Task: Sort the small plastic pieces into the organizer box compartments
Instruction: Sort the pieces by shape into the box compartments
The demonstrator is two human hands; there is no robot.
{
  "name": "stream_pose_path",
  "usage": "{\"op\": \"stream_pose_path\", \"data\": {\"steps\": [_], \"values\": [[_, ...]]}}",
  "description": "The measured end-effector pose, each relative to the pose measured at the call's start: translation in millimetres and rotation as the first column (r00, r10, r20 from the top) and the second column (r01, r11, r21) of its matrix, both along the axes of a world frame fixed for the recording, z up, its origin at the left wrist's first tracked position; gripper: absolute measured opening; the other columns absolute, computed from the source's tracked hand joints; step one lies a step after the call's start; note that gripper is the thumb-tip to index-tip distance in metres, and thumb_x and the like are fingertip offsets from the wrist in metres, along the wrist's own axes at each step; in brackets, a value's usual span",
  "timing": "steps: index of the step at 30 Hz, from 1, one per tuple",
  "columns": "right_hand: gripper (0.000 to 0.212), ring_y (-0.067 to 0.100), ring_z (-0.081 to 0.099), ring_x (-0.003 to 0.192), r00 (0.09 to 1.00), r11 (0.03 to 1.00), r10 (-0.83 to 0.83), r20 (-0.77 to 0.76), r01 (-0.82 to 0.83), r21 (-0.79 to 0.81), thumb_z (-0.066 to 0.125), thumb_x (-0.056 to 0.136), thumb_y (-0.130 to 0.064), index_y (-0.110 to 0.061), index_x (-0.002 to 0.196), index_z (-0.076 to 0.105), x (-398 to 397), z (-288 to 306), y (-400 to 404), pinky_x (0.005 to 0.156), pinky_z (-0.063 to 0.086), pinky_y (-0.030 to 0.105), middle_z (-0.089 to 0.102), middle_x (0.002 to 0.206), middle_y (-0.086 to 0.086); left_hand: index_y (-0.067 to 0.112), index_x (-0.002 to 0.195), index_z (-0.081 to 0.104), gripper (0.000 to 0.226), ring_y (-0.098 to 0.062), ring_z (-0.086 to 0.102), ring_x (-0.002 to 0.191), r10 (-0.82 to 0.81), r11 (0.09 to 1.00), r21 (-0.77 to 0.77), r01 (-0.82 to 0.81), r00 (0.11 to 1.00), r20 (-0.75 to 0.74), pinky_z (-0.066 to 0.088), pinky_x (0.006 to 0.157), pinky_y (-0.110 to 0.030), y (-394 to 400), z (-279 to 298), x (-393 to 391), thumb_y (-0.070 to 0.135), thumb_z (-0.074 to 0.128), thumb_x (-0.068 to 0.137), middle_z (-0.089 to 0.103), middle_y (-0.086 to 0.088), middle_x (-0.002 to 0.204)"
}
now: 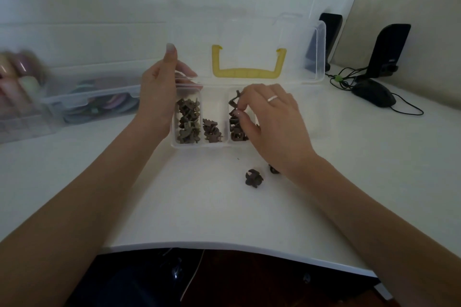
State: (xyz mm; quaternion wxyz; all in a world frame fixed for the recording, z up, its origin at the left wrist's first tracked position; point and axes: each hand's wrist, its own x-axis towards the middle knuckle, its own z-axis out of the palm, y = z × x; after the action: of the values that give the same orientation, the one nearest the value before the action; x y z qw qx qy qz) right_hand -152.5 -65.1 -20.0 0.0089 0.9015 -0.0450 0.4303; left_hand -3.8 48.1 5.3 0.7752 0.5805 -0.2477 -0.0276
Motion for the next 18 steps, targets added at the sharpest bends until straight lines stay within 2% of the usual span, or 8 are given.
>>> {"op": "stream_pose_path", "data": {"steps": [4, 7, 9, 14, 16, 18], "values": [[0.015, 0.023, 0.044, 0.089, 0.997, 0.999, -0.032, 0.065, 0.032, 0.002, 0.054, 0.088, -0.018, -0.011, 0.085, 0.066, -4.4, -4.3, -2.1, 0.074, 0.041, 0.034, 0.057, 0.106, 0.012, 0.012, 0.061, 0.056, 0.051, -0.004, 0.059, 0.043, -0.003, 1.0, -0.005, 0.003, 1.0, -0.001, 0.045, 0.048, -0.014, -0.6, -0.5, 1.1, 0.04, 0.038, 0.1, 0.06, 0.005, 0.045], [0.013, 0.023, 0.044, 0.083, 0.998, 0.999, -0.003, 0.065, 0.0, 0.048, 0.056, 0.086, -0.016, -0.012, 0.086, 0.068, -7.4, -0.3, -4.2, 0.071, 0.041, 0.033, 0.055, 0.096, 0.011, 0.012, 0.061, 0.056, 0.051, -0.005, 0.06, 0.044, -0.01, 1.0, -0.004, 0.01, 1.0, -0.003, 0.046, 0.049, -0.015, -0.3, -1.0, 1.7, 0.041, 0.038, 0.1, 0.06, 0.005, 0.045], [0.016, 0.022, 0.044, 0.078, 0.997, 1.0, 0.008, 0.071, -0.009, 0.016, 0.056, 0.086, -0.019, -0.015, 0.087, 0.071, -10.5, 1.0, -5.2, 0.068, 0.04, 0.034, 0.054, 0.089, 0.009, 0.012, 0.062, 0.056, 0.051, -0.005, 0.06, 0.044, -0.013, 1.0, -0.009, 0.013, 1.0, -0.002, 0.046, 0.048, -0.015, -0.1, -1.3, 0.9, 0.041, 0.038, 0.1, 0.059, 0.005, 0.045], [0.03, 0.025, 0.048, 0.076, 0.994, 0.987, -0.102, -0.032, 0.097, -0.127, 0.05, 0.088, -0.038, -0.025, 0.103, 0.072, -14.5, 1.8, -3.8, 0.068, 0.024, 0.032, 0.054, 0.083, 0.004, 0.012, 0.061, 0.056, 0.051, -0.005, 0.059, 0.043, 0.002, 1.0, -0.017, -0.002, 1.0, -0.004, 0.044, 0.047, -0.014, -0.8, -1.7, 0.8, 0.04, 0.039, 0.1, 0.059, 0.006, 0.044], [0.035, 0.025, 0.049, 0.077, 0.99, 0.983, -0.129, -0.064, 0.119, -0.138, 0.046, 0.089, -0.04, -0.024, 0.109, 0.07, -14.1, 0.4, -3.5, 0.068, 0.025, 0.033, 0.054, 0.085, 0.004, 0.013, 0.061, 0.056, 0.051, -0.005, 0.059, 0.044, 0.01, 1.0, -0.008, -0.01, 1.0, -0.008, 0.044, 0.048, -0.015, -1.0, -2.4, 2.1, 0.042, 0.038, 0.099, 0.059, 0.006, 0.045], [0.036, 0.024, 0.049, 0.077, 0.994, 0.994, -0.078, -0.077, 0.072, -0.083, 0.046, 0.09, -0.039, -0.022, 0.113, 0.068, -14.1, 0.6, -2.7, 0.069, 0.031, 0.033, 0.054, 0.086, 0.004, 0.014, 0.06, 0.057, 0.052, -0.006, 0.06, 0.046, 0.002, 1.0, -0.008, -0.002, 1.0, -0.016, 0.046, 0.049, -0.016, -0.4, -2.9, 3.6, 0.043, 0.039, 0.099, 0.059, 0.006, 0.046]]}}
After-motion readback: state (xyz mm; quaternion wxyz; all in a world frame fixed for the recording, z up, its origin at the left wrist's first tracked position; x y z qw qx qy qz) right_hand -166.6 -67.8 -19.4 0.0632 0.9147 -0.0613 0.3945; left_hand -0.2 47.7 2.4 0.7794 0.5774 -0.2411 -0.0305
